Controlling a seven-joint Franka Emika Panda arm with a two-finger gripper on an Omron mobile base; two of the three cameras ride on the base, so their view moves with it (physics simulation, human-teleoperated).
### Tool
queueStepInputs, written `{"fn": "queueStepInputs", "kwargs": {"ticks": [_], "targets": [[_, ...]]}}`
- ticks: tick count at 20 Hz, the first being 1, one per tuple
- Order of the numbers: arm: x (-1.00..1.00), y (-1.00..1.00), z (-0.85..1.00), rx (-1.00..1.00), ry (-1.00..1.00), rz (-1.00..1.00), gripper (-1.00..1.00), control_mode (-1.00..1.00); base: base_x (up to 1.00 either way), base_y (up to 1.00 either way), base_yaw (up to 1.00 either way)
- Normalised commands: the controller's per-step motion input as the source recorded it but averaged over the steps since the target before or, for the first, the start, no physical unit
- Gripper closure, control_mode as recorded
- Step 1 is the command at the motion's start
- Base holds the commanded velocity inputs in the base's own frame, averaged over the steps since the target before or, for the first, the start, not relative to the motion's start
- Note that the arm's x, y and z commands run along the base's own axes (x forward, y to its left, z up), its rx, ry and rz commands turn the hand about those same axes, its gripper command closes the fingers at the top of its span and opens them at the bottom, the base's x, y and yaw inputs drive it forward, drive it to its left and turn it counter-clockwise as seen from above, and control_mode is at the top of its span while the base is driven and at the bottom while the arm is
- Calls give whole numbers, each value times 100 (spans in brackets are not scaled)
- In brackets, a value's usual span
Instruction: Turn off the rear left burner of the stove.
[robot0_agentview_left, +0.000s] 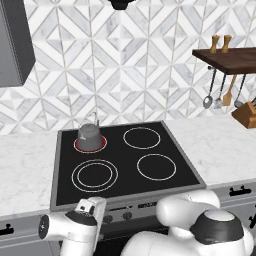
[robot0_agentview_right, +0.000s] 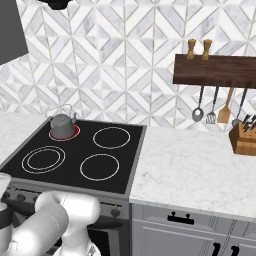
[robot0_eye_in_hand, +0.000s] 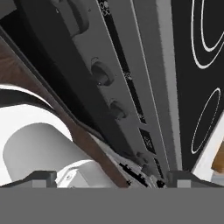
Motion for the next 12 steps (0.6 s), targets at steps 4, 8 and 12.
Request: {"fn": "queueStepInputs", "kwargs": {"ticks": [4,8,12], "targets": [[69,2,-26,0,-1,16,-100,-100,0,0,0],[58,22,-29,-5,-5,7,-100,-100,0,0,0],[29,50,-37,-4,-4,0,-100,-100,0,0,0]]}}
